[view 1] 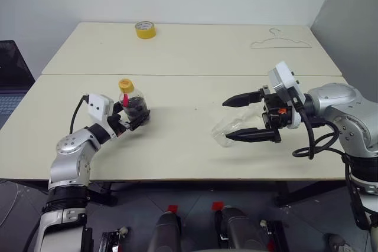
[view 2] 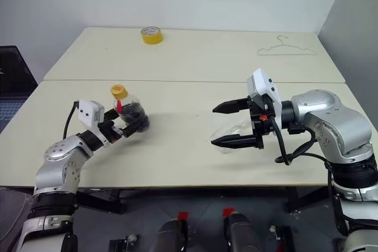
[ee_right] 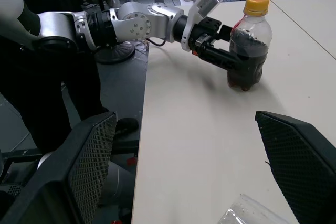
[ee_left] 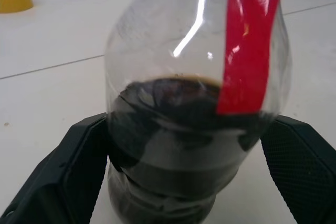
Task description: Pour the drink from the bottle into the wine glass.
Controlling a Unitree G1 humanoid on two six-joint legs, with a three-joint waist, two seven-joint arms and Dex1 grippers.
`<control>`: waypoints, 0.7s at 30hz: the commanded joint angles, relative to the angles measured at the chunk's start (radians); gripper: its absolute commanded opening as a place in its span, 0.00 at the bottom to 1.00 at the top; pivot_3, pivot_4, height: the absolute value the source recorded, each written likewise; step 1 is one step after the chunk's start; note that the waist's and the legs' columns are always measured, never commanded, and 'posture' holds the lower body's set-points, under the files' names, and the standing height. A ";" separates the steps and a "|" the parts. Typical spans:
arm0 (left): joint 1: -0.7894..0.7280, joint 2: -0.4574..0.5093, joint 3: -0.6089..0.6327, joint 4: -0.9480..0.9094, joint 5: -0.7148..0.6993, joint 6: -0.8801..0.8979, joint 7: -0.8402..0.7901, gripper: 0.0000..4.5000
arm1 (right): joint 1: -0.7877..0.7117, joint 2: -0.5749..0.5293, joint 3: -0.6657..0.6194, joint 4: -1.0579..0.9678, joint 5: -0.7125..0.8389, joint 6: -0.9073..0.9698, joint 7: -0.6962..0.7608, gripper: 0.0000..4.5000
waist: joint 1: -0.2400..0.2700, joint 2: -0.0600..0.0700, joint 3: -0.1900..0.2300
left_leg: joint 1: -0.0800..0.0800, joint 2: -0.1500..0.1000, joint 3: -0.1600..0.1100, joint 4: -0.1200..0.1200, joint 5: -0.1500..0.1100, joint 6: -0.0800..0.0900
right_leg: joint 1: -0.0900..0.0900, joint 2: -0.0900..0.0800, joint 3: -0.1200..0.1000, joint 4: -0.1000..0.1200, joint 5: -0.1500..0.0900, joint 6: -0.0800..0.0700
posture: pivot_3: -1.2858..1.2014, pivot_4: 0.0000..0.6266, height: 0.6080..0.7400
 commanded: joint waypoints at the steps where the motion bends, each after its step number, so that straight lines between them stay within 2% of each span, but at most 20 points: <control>1: -0.027 -0.007 0.004 0.043 0.026 -0.071 0.020 1.00 | -0.021 -0.006 -0.005 -0.029 0.021 0.004 -0.010 1.00 | 0.000 0.000 0.000 | 0.000 0.000 0.000 0.000 0.000 0.000 | 0.000 0.000 0.000 0.000 0.000 0.000 | 0.52 0.24 1.00; 10: -0.142 -0.071 0.036 0.238 0.033 -0.259 0.069 1.00 | -0.033 -0.003 0.007 -0.021 0.018 0.004 -0.014 1.00 | 0.002 0.000 0.000 | 0.000 0.000 0.000 0.000 0.000 0.000 | 0.000 0.000 0.000 0.000 0.000 0.000 | 0.52 0.24 1.00; 21: -0.174 -0.104 0.021 0.310 0.032 -0.296 0.046 1.00 | -0.039 -0.012 0.011 -0.022 0.011 0.005 -0.018 1.00 | 0.000 0.000 0.000 | 0.000 0.000 0.000 0.000 0.000 0.000 | 0.000 0.001 0.000 0.000 0.000 0.001 | 0.52 0.24 1.00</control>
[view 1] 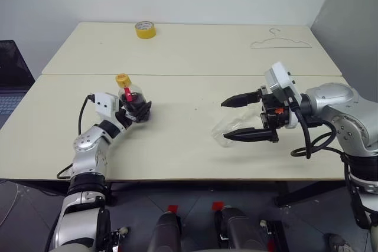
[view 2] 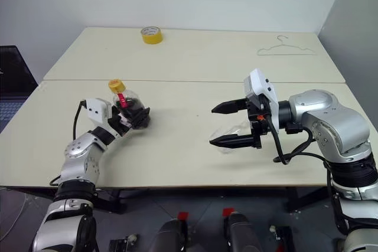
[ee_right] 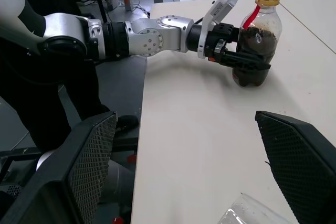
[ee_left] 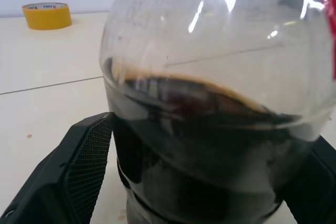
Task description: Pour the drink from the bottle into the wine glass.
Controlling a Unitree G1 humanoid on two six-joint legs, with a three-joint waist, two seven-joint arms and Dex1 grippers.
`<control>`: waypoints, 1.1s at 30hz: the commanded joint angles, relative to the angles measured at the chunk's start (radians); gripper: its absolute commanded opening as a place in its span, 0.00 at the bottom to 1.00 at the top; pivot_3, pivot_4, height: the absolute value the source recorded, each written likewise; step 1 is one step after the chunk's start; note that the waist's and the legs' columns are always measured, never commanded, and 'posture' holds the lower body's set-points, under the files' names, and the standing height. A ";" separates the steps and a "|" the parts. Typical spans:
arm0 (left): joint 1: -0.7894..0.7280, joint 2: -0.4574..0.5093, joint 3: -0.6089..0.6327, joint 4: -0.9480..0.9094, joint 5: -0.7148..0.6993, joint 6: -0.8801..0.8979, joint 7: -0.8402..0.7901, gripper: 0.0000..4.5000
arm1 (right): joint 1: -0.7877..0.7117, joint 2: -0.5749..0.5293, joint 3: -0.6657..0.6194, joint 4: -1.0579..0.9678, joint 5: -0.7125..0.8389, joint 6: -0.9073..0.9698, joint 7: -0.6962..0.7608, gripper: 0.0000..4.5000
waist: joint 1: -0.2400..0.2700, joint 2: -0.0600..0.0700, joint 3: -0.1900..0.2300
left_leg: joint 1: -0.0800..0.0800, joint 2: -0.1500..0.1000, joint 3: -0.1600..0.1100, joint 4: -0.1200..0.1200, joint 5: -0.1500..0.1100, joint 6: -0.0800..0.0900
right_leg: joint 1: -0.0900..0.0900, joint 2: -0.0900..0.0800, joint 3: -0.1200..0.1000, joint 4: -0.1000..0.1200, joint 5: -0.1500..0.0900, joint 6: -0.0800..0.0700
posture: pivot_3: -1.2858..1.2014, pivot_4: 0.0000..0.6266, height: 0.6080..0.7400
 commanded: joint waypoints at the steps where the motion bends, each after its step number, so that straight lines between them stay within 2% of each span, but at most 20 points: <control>1: -0.024 -0.001 0.011 -0.001 -0.012 -0.021 -0.009 0.96 | -0.026 -0.011 -0.009 -0.023 0.011 -0.006 -0.004 1.00 | 0.000 0.000 0.000 | 0.000 0.000 0.000 0.000 0.000 0.000 | 0.000 0.000 0.000 0.000 0.000 0.000 | 0.52 0.24 1.00; 3: -0.026 -0.001 0.010 0.006 -0.012 -0.023 -0.012 0.87 | -0.029 -0.010 -0.007 -0.020 0.008 -0.008 -0.005 1.00 | 0.000 0.000 0.000 | 0.000 0.000 0.000 0.000 0.000 0.000 | 0.000 0.000 0.000 0.000 0.000 0.000 | 0.52 0.24 1.00; 7: -0.028 -0.002 0.012 0.015 -0.011 -0.026 -0.015 0.62 | -0.031 -0.008 -0.005 -0.017 0.005 -0.012 -0.005 1.00 | 0.000 0.000 0.000 | 0.000 0.000 0.000 0.000 0.000 0.000 | 0.000 0.000 0.000 0.000 0.000 0.000 | 0.52 0.24 1.00; 9: -0.027 0.004 0.005 0.018 0.002 -0.023 -0.008 0.56 | -0.034 -0.007 -0.003 -0.016 0.005 -0.013 -0.006 1.00 | 0.000 0.000 0.000 | 0.000 0.000 0.000 0.000 0.000 0.000 | 0.000 0.000 0.000 0.000 0.000 0.000 | 0.52 0.24 1.00; 13: -0.019 0.004 0.001 -0.003 -0.003 -0.012 -0.018 0.56 | -0.058 0.028 -0.002 -0.001 -0.015 -0.029 -0.057 1.00 | 0.000 0.000 0.000 | 0.000 0.000 0.000 0.000 0.000 0.000 | 0.000 0.000 0.000 0.000 0.000 0.000 | 0.52 0.24 1.00; 18: 0.017 -0.025 -0.036 -0.149 -0.012 0.048 -0.020 0.56 | -0.111 0.181 0.016 0.037 -0.089 -0.073 -0.246 1.00 | 0.000 0.000 0.000 | 0.000 0.000 -0.001 0.000 0.000 0.000 | 0.000 0.001 0.000 0.000 0.000 0.000 | 0.52 0.24 1.00; 27: 0.100 -0.170 -0.189 -0.504 0.050 0.239 0.157 0.56 | -0.136 0.528 0.050 0.103 -0.204 -0.006 -0.664 1.00 | 0.004 0.000 0.000 | -0.002 0.000 -0.001 0.000 0.000 0.000 | 0.000 0.000 0.001 0.000 0.001 0.001 | 0.52 0.24 1.00; 33: 0.121 -0.231 -0.250 -0.536 0.118 0.253 0.251 0.56 | -0.155 0.612 0.053 0.126 -0.238 0.040 -0.781 1.00 | 0.002 0.000 0.000 | -0.001 0.000 -0.002 0.000 0.000 0.000 | 0.000 0.001 0.001 0.000 0.001 0.001 | 0.52 0.24 1.00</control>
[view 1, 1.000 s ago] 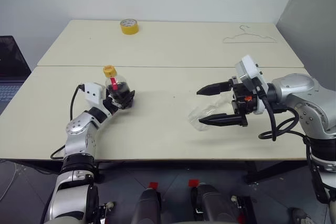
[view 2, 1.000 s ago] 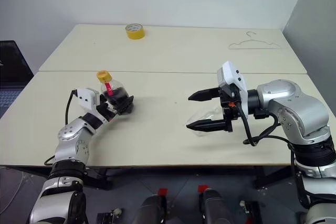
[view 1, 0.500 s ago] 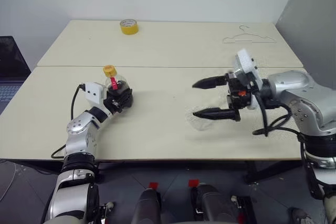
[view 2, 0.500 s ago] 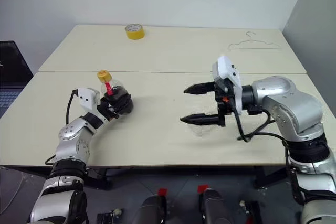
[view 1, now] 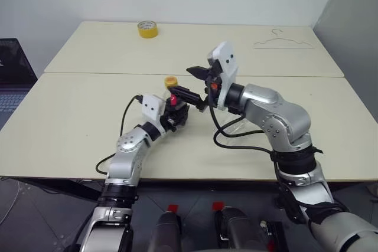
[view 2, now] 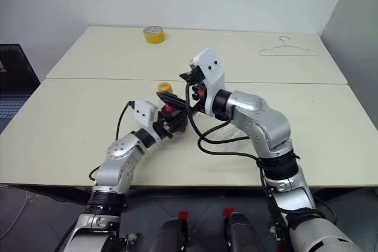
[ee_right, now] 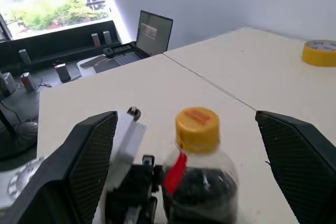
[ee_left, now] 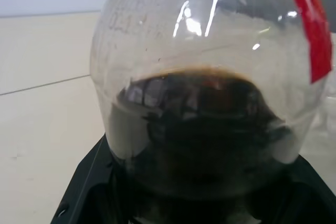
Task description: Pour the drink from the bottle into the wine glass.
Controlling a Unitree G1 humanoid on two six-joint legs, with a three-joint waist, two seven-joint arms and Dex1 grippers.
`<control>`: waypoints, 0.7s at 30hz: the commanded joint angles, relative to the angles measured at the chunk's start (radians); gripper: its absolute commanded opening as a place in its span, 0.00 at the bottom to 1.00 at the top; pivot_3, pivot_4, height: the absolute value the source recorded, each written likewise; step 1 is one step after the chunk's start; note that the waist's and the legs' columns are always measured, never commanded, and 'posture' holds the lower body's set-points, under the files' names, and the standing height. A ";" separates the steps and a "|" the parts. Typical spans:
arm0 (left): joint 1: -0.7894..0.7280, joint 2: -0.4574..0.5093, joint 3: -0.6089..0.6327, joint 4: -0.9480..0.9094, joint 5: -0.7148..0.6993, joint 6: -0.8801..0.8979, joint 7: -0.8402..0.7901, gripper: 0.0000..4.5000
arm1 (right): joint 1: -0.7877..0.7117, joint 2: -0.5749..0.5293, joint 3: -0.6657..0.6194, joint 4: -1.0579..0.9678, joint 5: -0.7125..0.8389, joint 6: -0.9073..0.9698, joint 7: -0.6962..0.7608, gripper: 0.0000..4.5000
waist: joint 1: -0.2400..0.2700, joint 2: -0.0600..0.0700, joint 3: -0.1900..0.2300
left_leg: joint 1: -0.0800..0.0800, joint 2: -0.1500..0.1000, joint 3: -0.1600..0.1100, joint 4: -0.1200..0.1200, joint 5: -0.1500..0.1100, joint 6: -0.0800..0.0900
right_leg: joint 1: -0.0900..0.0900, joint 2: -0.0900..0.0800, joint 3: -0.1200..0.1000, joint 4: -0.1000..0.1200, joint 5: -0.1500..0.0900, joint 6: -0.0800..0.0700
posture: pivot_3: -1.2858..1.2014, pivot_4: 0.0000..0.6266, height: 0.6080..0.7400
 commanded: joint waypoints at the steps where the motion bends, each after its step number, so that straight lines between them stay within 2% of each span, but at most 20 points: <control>1: 0.002 -0.017 -0.022 -0.063 0.033 -0.014 0.040 0.56 | -0.039 0.018 -0.010 -0.004 -0.031 0.012 -0.064 1.00 | 0.000 0.000 0.000 | 0.000 0.000 0.000 0.000 0.000 0.000 | 0.000 0.000 0.000 0.000 0.000 0.000 | 0.52 0.24 1.00; 20: 0.031 -0.028 -0.071 -0.046 0.067 -0.054 0.033 0.56 | -0.044 0.089 0.016 0.094 -0.086 0.020 -0.128 1.00 | -0.001 0.000 0.000 | 0.000 0.000 0.000 0.000 0.000 0.000 | 0.000 0.000 0.000 -0.001 0.000 0.000 | 0.52 0.24 1.00; 21: 0.032 -0.028 -0.072 -0.044 0.069 -0.056 0.033 0.56 | -0.045 0.094 0.016 0.095 -0.086 0.020 -0.130 0.96 | -0.001 0.000 0.000 | 0.000 0.000 0.000 0.000 0.000 0.000 | 0.000 0.000 0.000 -0.001 0.000 0.000 | 0.52 0.24 1.00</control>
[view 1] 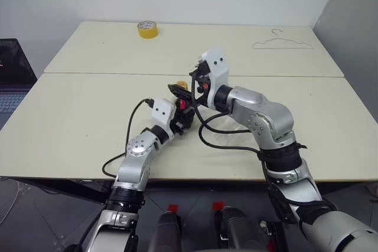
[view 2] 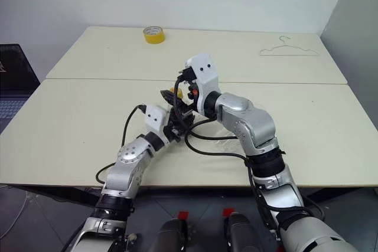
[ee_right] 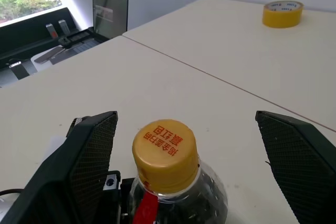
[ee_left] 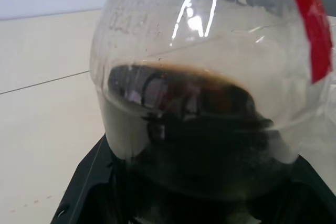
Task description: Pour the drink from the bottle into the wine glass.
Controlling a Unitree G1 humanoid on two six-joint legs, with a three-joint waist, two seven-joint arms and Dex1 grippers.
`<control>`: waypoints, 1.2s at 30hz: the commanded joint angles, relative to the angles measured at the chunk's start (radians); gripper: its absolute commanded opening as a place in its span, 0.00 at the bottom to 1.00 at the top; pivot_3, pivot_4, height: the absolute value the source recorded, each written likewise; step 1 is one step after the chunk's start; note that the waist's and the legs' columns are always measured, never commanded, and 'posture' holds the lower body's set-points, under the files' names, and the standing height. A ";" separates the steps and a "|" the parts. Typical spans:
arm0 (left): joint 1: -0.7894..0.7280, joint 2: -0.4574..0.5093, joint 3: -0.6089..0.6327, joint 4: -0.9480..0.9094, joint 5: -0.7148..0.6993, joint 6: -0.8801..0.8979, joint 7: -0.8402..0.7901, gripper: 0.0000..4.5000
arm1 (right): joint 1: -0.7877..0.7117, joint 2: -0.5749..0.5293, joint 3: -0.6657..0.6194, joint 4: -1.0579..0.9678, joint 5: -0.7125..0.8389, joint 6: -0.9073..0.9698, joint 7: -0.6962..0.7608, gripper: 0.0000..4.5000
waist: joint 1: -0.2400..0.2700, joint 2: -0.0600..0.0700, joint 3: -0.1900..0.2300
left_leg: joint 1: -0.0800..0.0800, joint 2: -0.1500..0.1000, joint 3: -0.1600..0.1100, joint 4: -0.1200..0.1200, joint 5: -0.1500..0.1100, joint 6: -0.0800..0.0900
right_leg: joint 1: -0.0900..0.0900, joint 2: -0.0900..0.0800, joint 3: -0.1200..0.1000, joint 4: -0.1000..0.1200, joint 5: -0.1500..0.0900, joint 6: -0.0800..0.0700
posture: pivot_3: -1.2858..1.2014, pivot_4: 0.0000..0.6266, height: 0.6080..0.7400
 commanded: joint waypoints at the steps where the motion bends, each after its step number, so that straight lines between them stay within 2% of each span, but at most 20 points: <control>1: 0.006 -0.008 -0.017 -0.019 0.010 -0.019 -0.003 0.56 | -0.026 0.020 -0.001 -0.023 -0.001 -0.003 -0.006 0.92 | 0.000 0.000 0.000 | 0.000 0.000 0.000 0.000 0.000 0.000 | 0.000 0.000 0.000 0.000 0.000 0.000 | 0.52 0.24 1.00; 2: 0.007 -0.008 -0.018 -0.018 0.011 -0.020 -0.004 0.56 | -0.027 0.025 -0.002 -0.025 0.000 -0.004 -0.007 0.87 | 0.000 0.000 0.000 | 0.000 0.000 0.000 0.000 0.000 0.000 | 0.000 0.000 0.000 0.000 0.000 0.000 | 0.52 0.24 1.00; 9: 0.015 -0.008 -0.024 -0.014 0.017 -0.022 -0.006 0.56 | -0.028 0.038 -0.015 -0.033 0.006 0.004 -0.009 0.31 | 0.000 0.000 0.000 | 0.000 0.000 0.000 0.000 0.000 0.000 | 0.000 0.000 0.000 0.000 0.000 0.000 | 0.52 0.24 1.00; 10: 0.016 -0.008 -0.024 -0.016 0.017 -0.019 -0.006 0.56 | -0.028 0.038 -0.016 -0.035 0.008 0.006 -0.008 0.29 | 0.000 0.000 0.000 | 0.000 0.000 0.000 0.000 0.000 0.000 | 0.000 0.000 0.000 0.000 0.000 0.000 | 0.52 0.24 1.00; 17: 0.028 0.000 -0.032 -0.037 -0.005 0.010 -0.036 0.56 | -0.028 -0.011 0.004 -0.030 0.016 0.000 0.067 0.29 | -0.001 0.000 0.000 | 0.000 0.000 0.000 0.000 0.000 0.000 | 0.000 0.000 0.000 -0.001 0.000 0.000 | 0.52 0.24 1.00; 25: 0.059 0.043 -0.024 -0.138 -0.084 0.095 -0.135 0.56 | -0.043 -0.203 0.104 0.050 0.036 -0.196 0.501 0.29 | -0.002 0.000 0.000 | 0.000 0.000 -0.001 -0.001 0.000 0.000 | 0.001 0.000 0.000 -0.004 0.000 0.000 | 0.52 0.24 1.00; 36: 0.116 0.113 -0.003 -0.315 -0.202 0.240 -0.242 0.56 | -0.073 -0.264 0.120 0.216 0.045 -0.398 0.900 0.29 | -0.003 0.000 0.000 | 0.000 0.000 -0.001 -0.002 0.000 0.000 | 0.001 0.001 0.000 -0.005 0.000 0.000 | 0.52 0.24 1.00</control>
